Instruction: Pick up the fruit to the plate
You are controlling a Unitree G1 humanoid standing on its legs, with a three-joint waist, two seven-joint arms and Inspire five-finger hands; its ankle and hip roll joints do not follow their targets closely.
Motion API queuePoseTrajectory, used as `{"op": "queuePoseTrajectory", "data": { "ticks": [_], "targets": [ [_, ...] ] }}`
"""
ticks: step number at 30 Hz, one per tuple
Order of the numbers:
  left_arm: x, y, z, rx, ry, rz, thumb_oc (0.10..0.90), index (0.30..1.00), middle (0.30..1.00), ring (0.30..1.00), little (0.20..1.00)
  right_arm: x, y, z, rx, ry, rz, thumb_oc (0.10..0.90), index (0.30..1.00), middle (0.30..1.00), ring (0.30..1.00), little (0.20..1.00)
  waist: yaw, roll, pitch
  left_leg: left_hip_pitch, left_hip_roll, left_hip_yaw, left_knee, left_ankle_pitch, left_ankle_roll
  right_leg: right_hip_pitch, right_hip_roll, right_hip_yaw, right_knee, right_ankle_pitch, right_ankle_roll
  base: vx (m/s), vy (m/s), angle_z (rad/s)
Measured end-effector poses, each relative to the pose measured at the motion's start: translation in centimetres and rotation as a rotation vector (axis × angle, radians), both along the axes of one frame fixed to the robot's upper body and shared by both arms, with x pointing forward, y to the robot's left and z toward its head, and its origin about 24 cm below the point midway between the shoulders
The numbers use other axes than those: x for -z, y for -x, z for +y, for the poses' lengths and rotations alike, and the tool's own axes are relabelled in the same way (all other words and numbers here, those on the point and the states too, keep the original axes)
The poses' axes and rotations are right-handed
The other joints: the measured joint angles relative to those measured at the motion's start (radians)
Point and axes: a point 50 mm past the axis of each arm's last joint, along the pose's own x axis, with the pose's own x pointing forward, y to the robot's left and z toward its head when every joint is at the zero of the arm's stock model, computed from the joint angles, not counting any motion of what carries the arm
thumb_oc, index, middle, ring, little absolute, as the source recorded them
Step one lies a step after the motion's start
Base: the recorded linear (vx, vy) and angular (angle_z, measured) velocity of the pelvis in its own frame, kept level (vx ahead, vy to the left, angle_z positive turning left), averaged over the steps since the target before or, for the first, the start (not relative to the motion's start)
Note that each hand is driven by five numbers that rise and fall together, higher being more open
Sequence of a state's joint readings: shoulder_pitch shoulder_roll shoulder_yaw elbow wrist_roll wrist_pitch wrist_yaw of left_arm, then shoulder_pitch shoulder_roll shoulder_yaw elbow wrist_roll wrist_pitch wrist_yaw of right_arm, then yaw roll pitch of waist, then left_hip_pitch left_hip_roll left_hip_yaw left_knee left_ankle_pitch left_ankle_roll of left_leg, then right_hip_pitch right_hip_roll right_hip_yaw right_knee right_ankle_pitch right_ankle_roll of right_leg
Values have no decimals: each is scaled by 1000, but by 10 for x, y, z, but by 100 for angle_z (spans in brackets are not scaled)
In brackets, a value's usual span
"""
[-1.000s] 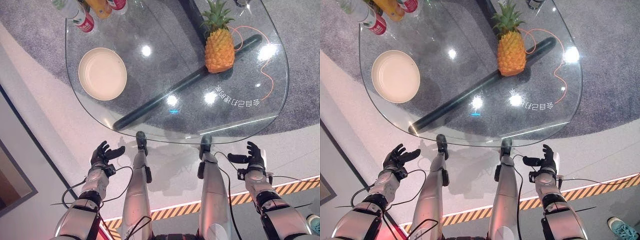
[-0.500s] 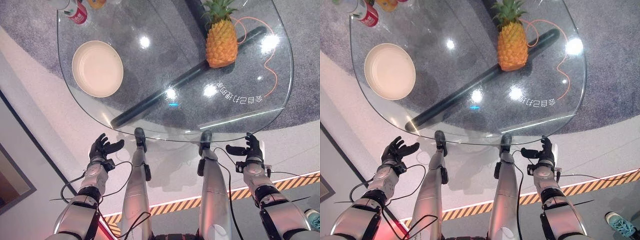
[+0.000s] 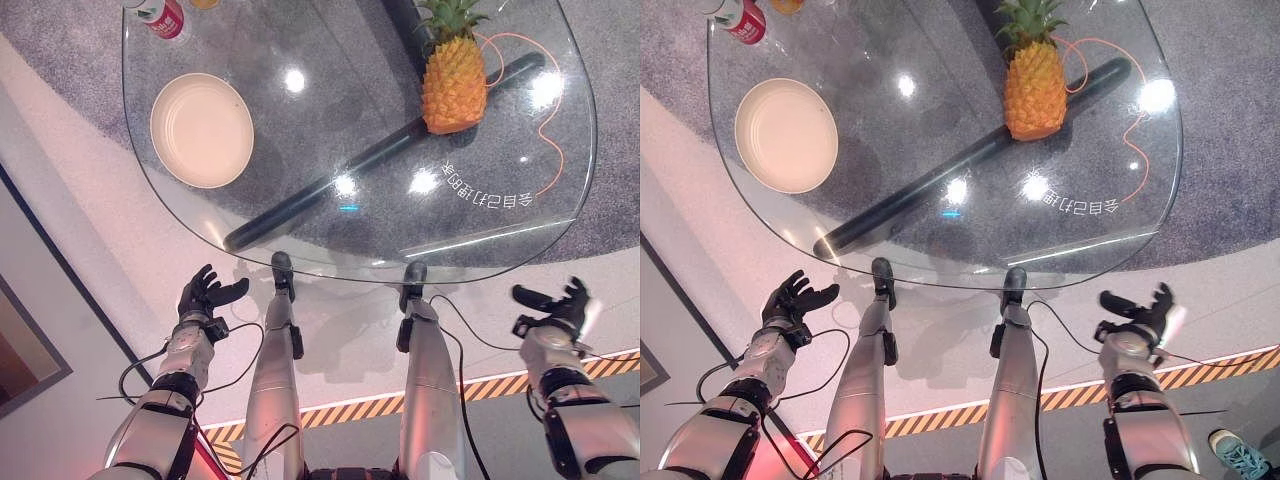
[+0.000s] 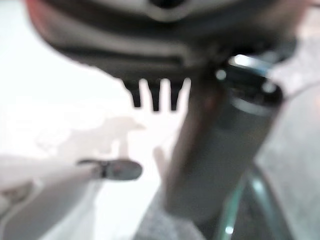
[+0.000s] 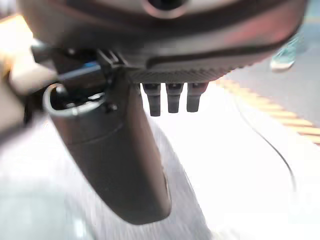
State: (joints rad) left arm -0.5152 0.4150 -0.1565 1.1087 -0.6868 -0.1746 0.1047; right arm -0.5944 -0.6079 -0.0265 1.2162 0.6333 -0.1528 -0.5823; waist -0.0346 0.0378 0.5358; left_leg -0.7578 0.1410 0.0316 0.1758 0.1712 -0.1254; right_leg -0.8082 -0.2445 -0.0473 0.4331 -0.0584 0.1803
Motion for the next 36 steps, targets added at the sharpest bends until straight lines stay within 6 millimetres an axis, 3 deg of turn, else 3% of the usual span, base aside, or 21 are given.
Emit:
{"op": "queuePoseTrajectory", "data": {
  "ticks": [7,13,16,19,23,27,32,36],
  "targets": [
    [-4,0,7,27,-41,9,800,900,900,900,900,-40,-4,-23,186,-41,-176,800,900,900,900,900,2,0,0,-10,0,-8,0,0,0,-3,0,-8,-3,0,0,2,-9,1],
    [-6,0,11,39,-67,26,800,900,900,900,900,-70,-16,-20,269,-51,-365,800,900,900,900,900,5,-1,1,-35,-3,-18,0,2,-2,-19,-4,-20,-6,1,-1,-1,3,3],
    [-7,-1,11,43,-68,19,800,900,900,900,900,-98,-25,-13,265,-4,-523,800,900,900,900,900,4,-1,1,-36,-6,-17,-3,5,-7,-19,-6,-20,-11,0,0,-5,24,0],
    [-11,-4,8,54,-66,0,800,900,900,900,900,-125,-31,-1,219,61,-646,800,900,900,900,900,4,-1,1,-36,-6,-16,-4,5,-7,-19,-7,-20,-14,1,0,-7,51,0],
    [-14,-7,4,67,-61,-22,800,900,900,900,900,-166,-40,30,70,229,-781,800,900,900,900,900,2,-1,1,-35,-8,-14,-8,5,-6,-21,-7,-19,-17,1,0,-3,59,-1],
    [-12,-5,1,66,-49,-25,800,900,900,900,900,-201,-38,76,-131,432,-888,800,900,900,900,900,2,-1,1,-35,-13,-12,-20,5,-7,-35,-10,-4,-19,1,0,-2,54,-4],
    [-8,-5,-7,68,-23,-36,800,900,900,900,900,-210,-39,111,-273,552,-870,800,900,900,900,900,2,-1,1,-35,-16,-12,-22,4,-6,-38,-13,-1,-19,1,0,2,15,-1],
    [-6,-3,-5,56,-16,-36,800,900,900,900,900,-201,-44,119,-335,576,-804,800,900,900,900,900,1,-1,1,-35,-16,-11,-22,2,-2,-39,-14,0,-18,1,1,0,0,0]
  ]
}}
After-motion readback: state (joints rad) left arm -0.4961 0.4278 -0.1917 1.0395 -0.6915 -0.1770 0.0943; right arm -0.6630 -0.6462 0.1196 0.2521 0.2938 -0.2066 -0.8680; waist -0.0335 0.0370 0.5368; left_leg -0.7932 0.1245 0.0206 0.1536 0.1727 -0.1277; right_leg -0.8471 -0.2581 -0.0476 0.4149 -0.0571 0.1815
